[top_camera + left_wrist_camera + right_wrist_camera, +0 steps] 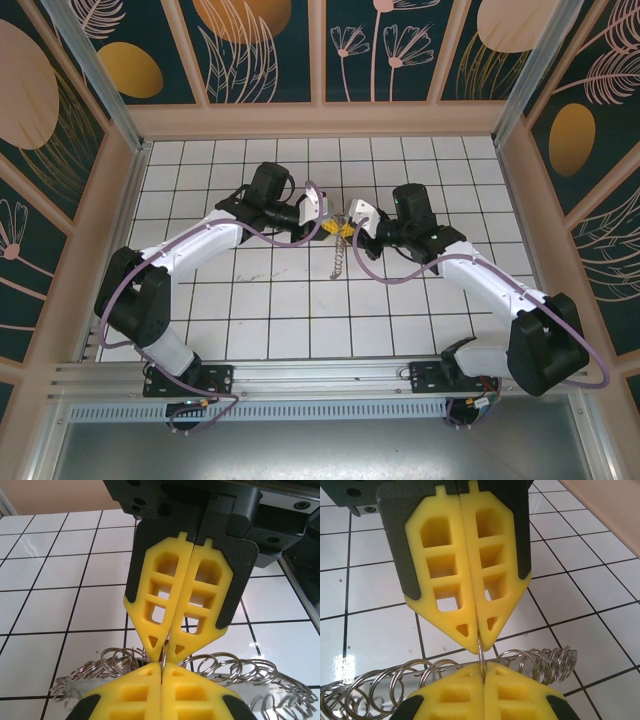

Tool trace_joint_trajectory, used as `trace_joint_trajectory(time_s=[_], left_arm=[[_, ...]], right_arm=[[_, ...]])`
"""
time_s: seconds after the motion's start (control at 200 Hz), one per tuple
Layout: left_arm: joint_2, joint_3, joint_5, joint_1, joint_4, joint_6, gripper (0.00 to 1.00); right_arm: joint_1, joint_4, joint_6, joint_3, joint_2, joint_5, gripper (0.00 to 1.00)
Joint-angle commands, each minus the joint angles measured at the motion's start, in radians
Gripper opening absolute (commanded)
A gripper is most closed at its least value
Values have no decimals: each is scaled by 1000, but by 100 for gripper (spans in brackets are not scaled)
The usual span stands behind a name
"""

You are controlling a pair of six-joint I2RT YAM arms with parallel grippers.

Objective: Put the keys on the keyring

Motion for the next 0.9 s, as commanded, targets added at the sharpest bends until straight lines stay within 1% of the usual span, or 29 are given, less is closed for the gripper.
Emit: trace_joint_trajectory(time_s=[0.0, 0.08, 0.21, 0.28, 0.355, 0.405, 0.45, 0.455, 0.49, 0.52, 0.561, 0.606, 0.696, 0.896], left_arm=[[-2, 5, 42, -9, 13, -5, 0], [-29, -53, 66, -7, 134, -62, 0], [-49, -117, 137, -7, 314, -169, 0], [-48, -134, 165, -7, 382, -216, 0], [-48, -146, 170, -7, 421, -239, 0], [-44, -142, 155, -6, 407, -228, 0], [-35, -125, 131, -7, 352, -196, 0], [-34, -122, 129, -6, 344, -192, 1], [-20, -97, 115, -7, 277, -160, 13], [-7, -72, 106, -7, 222, -130, 17], [13, -38, 92, -8, 131, -90, 17], [29, -14, 70, -7, 79, -73, 17], [38, -1, 58, -8, 40, -39, 21], [52, 40, 41, -9, -16, -3, 15]], right_arm=[[1, 62, -11, 13, -19, -9, 0], [-13, 95, 1, -16, -32, -28, 0], [-37, 136, 36, -41, -38, -73, 2], [-43, 153, 47, -50, -41, -87, 0], [-48, 165, 54, -54, -46, -94, 0], [-49, 165, 53, -54, -50, -96, 0], [-49, 160, 49, -51, -51, -96, 0], [-49, 159, 48, -50, -52, -96, 0], [-49, 153, 49, -46, -50, -93, 0], [-49, 149, 48, -42, -49, -90, 0], [-49, 141, 45, -36, -46, -88, 0], [-47, 131, 42, -31, -43, -86, 0], [-47, 118, 34, -23, -37, -85, 0], [-41, 99, 23, -7, -30, -78, 0]])
